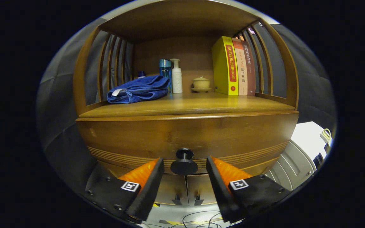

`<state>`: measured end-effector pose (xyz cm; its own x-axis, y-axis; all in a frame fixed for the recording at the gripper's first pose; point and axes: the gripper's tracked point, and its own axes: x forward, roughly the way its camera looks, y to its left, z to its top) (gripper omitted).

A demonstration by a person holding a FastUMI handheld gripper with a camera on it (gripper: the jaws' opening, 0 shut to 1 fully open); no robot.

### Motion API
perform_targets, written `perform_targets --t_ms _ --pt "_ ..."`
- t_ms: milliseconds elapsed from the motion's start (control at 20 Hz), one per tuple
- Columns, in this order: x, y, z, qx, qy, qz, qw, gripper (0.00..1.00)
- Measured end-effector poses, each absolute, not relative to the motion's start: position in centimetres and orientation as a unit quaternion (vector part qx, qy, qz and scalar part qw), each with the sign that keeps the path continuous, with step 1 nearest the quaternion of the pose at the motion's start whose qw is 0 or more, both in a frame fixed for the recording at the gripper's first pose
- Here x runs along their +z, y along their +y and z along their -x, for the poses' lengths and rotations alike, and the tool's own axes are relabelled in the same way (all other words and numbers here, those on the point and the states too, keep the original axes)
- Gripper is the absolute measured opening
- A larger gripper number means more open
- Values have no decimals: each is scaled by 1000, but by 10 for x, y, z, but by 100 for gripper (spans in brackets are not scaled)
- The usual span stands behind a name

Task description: Pull open the drawer, take out the items inside it, and place them on the countertop above the cabinet.

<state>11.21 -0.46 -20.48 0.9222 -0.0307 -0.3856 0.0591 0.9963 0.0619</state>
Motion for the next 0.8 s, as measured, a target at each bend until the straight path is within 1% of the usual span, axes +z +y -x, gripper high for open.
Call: perform_targets --t_ms 150,500,800 --pt "-208 -3 -117 -25 196 -48 979 61" --pt "-208 -1 -114 -22 197 -53 979 47" --pt "-205 1 -81 -29 208 -60 976 47"
